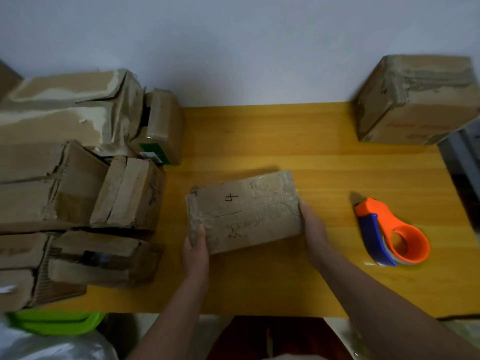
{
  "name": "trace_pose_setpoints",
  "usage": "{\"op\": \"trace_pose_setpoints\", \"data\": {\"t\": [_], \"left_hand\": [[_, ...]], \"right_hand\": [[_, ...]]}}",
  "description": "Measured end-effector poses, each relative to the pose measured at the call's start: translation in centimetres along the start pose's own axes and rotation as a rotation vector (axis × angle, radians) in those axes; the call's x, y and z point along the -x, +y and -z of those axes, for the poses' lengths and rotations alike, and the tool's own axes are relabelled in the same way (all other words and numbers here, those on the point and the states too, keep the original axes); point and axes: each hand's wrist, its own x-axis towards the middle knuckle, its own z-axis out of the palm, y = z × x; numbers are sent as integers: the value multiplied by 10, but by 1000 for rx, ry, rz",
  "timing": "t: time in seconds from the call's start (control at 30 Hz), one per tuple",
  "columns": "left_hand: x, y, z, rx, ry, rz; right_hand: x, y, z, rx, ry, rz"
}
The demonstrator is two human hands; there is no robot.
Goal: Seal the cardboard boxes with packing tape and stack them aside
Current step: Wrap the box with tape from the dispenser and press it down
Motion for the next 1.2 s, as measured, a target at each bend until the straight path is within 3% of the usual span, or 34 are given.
{"op": "trace_pose_setpoints", "data": {"t": [0.13,0.3,0.4,0.53,0.6,0.67,0.7,0.77,0.83,0.9,1.0,1.1,1.2], "left_hand": [[-8,23,-9,-46,-79,16],[-9,75,-48,-85,-239,-104],[-12,110,-85,-196,-214,-258],[-23,138,-131,-228,-254,-320],[-31,139,-147,-329,-310,-313],[-35,132,-155,-574,-303,-341],[-34,126,-157,-764,-212,-420],[-30,112,-155,-1082,-6,-768],[-25,98,-152,-1257,-11,-1175],[-21,86,-153,-1390,-131,-1374],[-23,80,-164,-1515,-207,-1284],[-26,101,-193,-1594,-170,-1150],[-34,139,-232,-1704,-161,-1055]], "right_hand": [[4,-21,12,-12,66,-8],[-11,-61,49,49,156,81],[-33,-93,69,123,143,157],[-75,-120,92,253,75,198],[-95,-124,102,360,55,183],[-108,-119,110,523,41,169],[-111,-115,112,633,69,200],[-106,-105,114,900,177,401],[-95,-98,116,1197,206,758],[-94,-91,121,1397,152,959],[-113,-95,130,1492,100,984],[-141,-119,126,1543,217,1092],[-163,-157,116,1691,280,1038]]}}
